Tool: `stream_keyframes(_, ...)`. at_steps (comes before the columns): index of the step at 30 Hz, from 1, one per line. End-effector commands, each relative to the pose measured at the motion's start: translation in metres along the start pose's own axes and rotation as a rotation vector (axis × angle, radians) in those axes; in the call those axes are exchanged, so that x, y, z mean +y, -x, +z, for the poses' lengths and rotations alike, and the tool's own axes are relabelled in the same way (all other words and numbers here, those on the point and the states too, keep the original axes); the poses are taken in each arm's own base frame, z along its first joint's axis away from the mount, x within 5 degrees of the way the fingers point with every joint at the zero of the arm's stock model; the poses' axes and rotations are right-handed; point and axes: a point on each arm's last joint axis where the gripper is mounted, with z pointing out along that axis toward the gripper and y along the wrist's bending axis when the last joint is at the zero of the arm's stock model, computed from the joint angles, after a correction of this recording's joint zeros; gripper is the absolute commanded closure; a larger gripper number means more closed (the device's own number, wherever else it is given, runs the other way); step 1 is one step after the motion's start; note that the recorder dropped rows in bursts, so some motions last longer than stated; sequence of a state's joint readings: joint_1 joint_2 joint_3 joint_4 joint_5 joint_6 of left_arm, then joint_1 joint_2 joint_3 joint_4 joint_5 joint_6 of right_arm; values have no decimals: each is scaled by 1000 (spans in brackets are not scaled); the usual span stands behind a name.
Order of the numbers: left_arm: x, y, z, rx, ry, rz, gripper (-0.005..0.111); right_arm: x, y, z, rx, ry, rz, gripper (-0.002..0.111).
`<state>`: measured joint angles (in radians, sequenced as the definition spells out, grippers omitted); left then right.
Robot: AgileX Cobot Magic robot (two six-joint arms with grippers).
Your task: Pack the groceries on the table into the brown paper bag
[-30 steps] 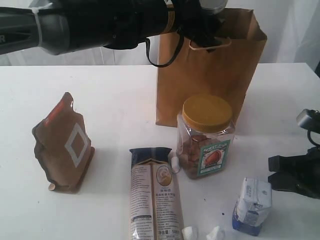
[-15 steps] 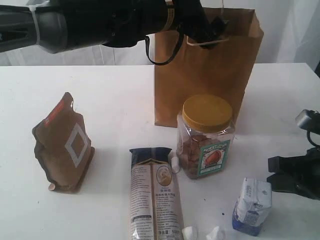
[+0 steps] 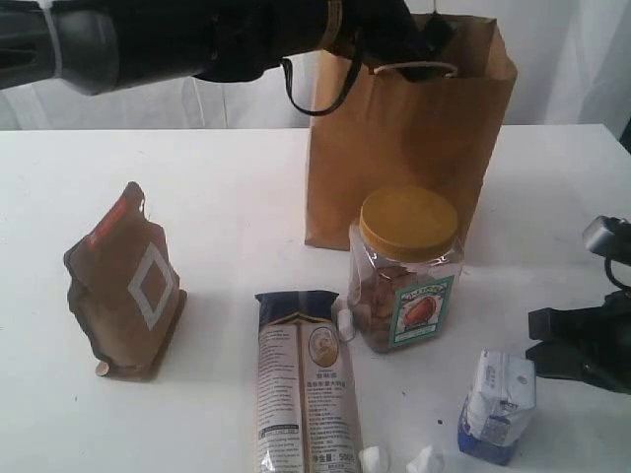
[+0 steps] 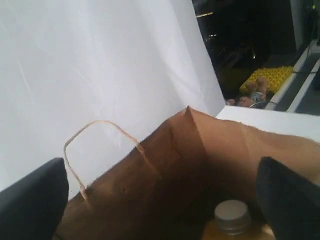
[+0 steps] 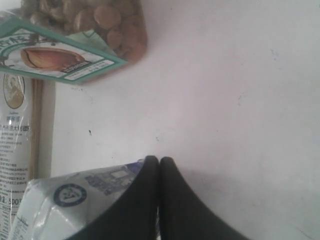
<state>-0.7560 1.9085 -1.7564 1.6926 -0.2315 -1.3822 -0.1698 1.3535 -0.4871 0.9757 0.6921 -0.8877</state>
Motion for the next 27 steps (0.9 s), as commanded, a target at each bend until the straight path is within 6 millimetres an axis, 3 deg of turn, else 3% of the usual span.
stream_keyframes(1,3,23,-14,-60,-18,-74,2,1,0,0,-1,4,-29,108)
stream_keyframes(5,2,29,-18,-77,-48,-136,4,1,1,-1,-7,3,-32,108)
stream_keyframes(8,1,31,-19,-83,-75,-191,16,2,2,-2,-17,1,-37,108)
stream_keyframes(11,-3,33,-21,-94,-118,-195,40,4,5,-6,-33,6,-50,108)
stream_keyframes(15,-10,35,-22,-110,-203,-193,82,10,9,-13,-51,17,-81,108)
stream_keyframes(18,-13,37,-24,-120,-246,-191,107,14,11,-19,-73,27,-116,108)
stream_keyframes(27,-6,47,-32,-141,-206,-182,107,31,12,-46,-208,-11,-387,108)
